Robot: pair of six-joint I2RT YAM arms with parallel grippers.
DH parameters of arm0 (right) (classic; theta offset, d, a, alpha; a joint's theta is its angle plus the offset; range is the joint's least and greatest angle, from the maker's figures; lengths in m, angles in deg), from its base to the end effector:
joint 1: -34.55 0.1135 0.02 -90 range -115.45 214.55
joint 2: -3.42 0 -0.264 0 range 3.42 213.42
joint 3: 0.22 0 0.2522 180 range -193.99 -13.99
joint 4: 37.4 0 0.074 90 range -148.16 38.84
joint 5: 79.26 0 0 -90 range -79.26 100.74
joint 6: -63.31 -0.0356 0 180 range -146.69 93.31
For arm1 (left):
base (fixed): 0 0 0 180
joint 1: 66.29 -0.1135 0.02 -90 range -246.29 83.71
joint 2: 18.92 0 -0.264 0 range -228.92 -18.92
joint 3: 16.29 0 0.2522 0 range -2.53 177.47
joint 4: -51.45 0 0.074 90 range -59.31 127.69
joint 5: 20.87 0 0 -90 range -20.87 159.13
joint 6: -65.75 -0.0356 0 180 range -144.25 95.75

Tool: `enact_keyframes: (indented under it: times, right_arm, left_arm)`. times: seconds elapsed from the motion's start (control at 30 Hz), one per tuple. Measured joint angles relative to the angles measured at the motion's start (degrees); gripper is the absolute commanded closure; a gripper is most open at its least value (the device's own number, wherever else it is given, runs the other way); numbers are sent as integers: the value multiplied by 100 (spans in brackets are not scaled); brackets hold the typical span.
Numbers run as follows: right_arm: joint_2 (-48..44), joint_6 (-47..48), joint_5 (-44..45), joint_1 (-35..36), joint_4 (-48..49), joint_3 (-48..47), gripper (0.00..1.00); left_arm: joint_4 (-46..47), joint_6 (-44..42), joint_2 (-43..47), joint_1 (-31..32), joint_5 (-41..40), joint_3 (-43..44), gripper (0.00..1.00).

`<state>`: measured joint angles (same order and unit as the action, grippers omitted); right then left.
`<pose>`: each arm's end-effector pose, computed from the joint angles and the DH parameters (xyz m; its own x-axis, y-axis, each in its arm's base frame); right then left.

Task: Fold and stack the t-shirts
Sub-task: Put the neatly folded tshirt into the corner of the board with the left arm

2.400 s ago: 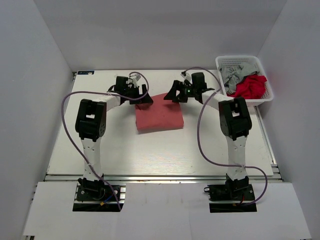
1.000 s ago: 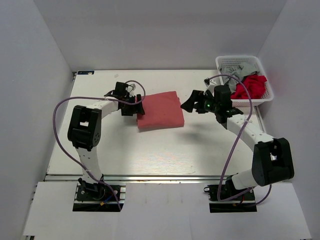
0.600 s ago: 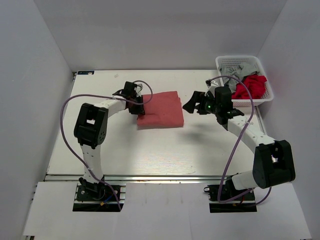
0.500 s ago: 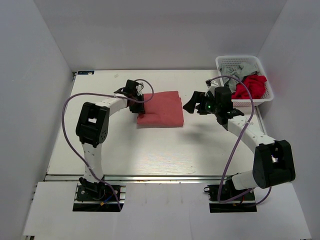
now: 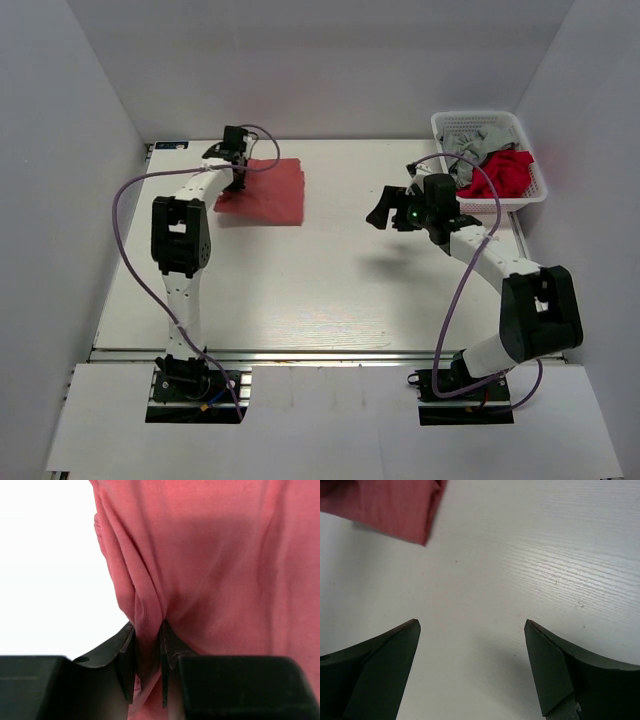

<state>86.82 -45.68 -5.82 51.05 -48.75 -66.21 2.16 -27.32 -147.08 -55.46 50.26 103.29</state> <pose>0.3088 0.1021 0.2483 -0.6028 0.1468 -0.7843 -0.3338 0.8464 0.4149 0.4832 -0.0807 0.1923 -0.8301 0.2104 -0.5164 0.0534 0.9518 0.3020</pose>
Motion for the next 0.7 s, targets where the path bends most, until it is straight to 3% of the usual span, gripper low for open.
enact_keyframes:
  times: [0.2,0.4,0.7]
  right_arm:
    - [673,9,-260,-7,-256,-382,10]
    - [846,2,-796,-37,-262,-601,10]
    - [739,122,-857,-37,-251,-623,10]
  left_arm:
    - [195,-1073,-83,-734,-208,669,100]
    - [450,-2061,-933,-1255,-212,1991,100]
    - [542,-2605,-1821,-1637,-170,2605,100]
